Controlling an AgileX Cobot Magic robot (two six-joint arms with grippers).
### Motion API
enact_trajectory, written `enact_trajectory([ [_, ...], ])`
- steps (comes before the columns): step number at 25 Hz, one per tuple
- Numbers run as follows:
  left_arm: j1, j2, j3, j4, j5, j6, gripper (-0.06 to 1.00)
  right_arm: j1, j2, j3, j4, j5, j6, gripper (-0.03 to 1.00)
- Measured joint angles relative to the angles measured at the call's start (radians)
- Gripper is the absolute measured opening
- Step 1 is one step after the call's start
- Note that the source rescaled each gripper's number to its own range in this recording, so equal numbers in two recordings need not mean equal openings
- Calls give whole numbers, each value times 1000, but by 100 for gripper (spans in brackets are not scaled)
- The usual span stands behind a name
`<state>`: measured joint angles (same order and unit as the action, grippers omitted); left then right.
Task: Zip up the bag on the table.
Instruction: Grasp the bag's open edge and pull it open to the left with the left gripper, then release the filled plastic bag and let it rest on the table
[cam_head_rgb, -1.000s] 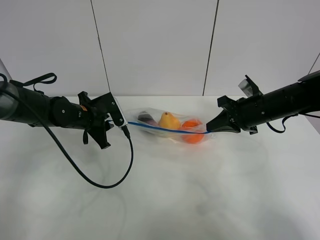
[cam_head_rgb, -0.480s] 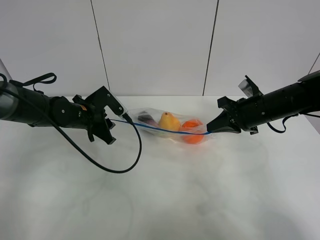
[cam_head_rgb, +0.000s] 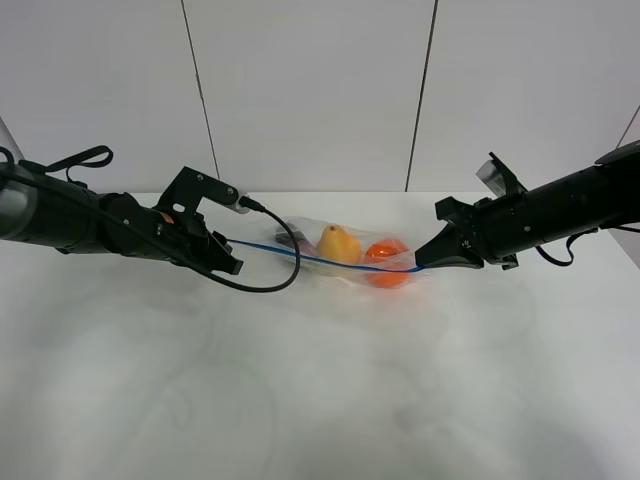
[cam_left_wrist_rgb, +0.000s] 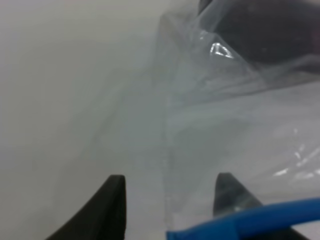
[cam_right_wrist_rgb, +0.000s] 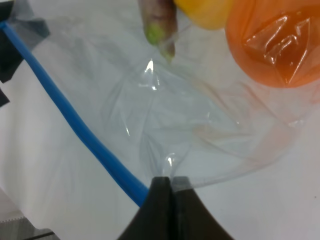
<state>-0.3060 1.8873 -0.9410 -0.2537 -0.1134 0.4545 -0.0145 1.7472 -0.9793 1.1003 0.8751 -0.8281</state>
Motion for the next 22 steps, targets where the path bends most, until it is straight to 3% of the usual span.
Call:
enact_trajectory([
  [6,65,0,-17,0,132,-103,87,3,0,0,-13,-1,0,0],
  [15,312,0,-69,0,364,-150,87,1,0,0,-29,-11,0,0],
  [22,444,0,-74,0,418,-153,87,1,0,0,-29,-12,0,0],
])
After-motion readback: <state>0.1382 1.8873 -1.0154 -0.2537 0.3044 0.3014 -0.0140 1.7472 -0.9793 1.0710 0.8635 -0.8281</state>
